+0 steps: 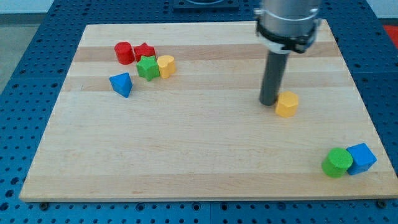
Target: Separate yellow hexagon from yellow heart
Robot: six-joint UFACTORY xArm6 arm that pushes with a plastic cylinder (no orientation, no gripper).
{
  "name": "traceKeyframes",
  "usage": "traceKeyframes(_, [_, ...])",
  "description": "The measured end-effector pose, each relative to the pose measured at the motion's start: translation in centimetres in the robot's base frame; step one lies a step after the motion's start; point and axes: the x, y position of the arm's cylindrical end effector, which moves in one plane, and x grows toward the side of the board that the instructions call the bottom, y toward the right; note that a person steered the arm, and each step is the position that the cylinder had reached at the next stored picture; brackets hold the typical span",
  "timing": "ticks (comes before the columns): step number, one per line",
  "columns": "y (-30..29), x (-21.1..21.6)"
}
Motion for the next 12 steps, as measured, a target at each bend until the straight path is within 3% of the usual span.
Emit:
traceKeyframes(2, [-1.4,-1.7])
traceKeyframes(5, [8.0,3.4])
traceKeyframes(6, [7.8,3.0])
traceKeyframes(8, [0.0,2.3])
traceKeyframes(11, [12.1,6.1])
traceKeyframes(12, [12.9,6.8])
